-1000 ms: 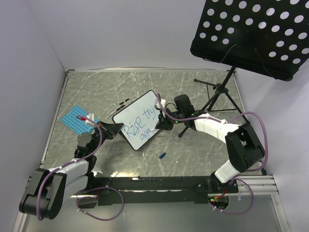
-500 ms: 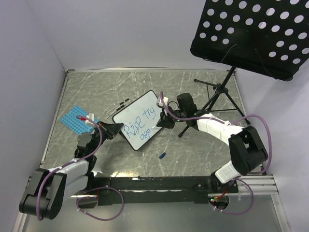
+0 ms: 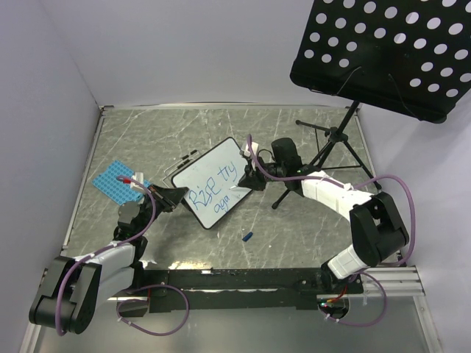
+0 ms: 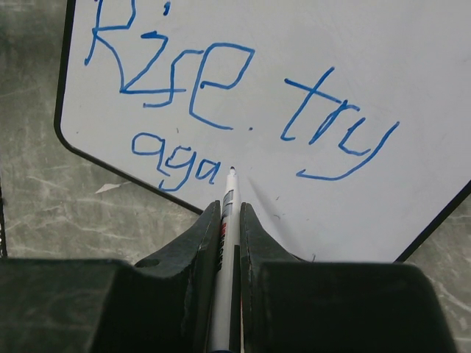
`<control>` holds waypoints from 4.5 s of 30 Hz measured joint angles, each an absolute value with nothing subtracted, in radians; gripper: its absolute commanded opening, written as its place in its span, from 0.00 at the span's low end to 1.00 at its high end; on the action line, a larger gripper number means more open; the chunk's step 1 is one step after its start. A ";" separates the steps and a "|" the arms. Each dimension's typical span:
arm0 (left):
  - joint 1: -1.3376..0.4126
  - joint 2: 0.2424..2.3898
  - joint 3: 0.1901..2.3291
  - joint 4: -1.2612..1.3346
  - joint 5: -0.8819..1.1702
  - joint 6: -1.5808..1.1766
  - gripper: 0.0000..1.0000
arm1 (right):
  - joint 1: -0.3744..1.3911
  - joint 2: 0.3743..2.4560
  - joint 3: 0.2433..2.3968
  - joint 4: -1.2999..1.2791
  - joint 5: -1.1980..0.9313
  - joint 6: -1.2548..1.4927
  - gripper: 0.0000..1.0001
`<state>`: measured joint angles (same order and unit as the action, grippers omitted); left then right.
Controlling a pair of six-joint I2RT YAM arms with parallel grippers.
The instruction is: Write a sentence on the whiteboard
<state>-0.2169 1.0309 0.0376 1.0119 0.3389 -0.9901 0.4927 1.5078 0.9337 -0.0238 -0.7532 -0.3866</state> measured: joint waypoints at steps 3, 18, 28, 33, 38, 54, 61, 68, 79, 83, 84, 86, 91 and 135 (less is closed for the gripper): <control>-0.217 1.031 0.038 1.011 0.339 -0.990 0.01 | 0.492 1.510 0.934 -0.001 -0.753 -0.382 0.00; -0.217 1.034 0.038 1.013 0.339 -0.991 0.01 | 0.492 1.554 0.937 0.052 -0.752 -0.368 0.00; -0.218 1.044 0.038 1.012 0.335 -0.992 0.01 | 0.492 1.590 0.948 0.047 -0.749 -0.364 0.00; -0.218 1.044 0.038 1.012 0.334 -0.992 0.01 | 0.492 1.590 0.949 0.041 -0.751 -0.372 0.00; -0.218 1.044 0.037 1.012 0.334 -0.992 0.01 | 0.492 1.579 0.946 0.030 -0.752 -0.376 0.00; -0.218 1.056 0.038 1.023 0.335 -1.001 0.01 | 0.491 1.544 0.931 -0.002 -0.776 -0.383 0.00; -0.218 1.056 0.037 1.025 0.335 -1.007 0.01 | 0.496 1.571 0.931 -0.004 -0.775 -0.382 0.00; -0.218 1.058 0.037 1.022 0.332 -1.007 0.01 | 0.498 1.583 0.931 0.000 -0.776 -0.381 0.00; -0.218 1.048 0.038 1.009 0.327 -1.007 0.01 | 0.492 1.583 0.931 0.001 -0.767 -0.372 0.00; -0.218 1.048 0.037 1.008 0.327 -1.007 0.01 | 0.489 1.583 0.931 0.000 -0.762 -0.371 0.00; -0.218 1.048 0.038 1.008 0.327 -1.007 0.01 | 0.487 1.583 0.931 0.000 -0.760 -0.371 0.00; -0.218 1.048 0.038 1.008 0.327 -1.007 0.01 | 0.484 1.583 0.931 0.000 -0.759 -0.371 0.00; -0.218 1.048 0.038 1.008 0.327 -1.007 0.01 | 0.479 1.583 0.931 0.000 -0.753 -0.371 0.00; -0.218 1.050 0.037 1.009 0.327 -1.007 0.01 | 0.449 1.583 0.931 -0.052 -0.751 -0.356 0.00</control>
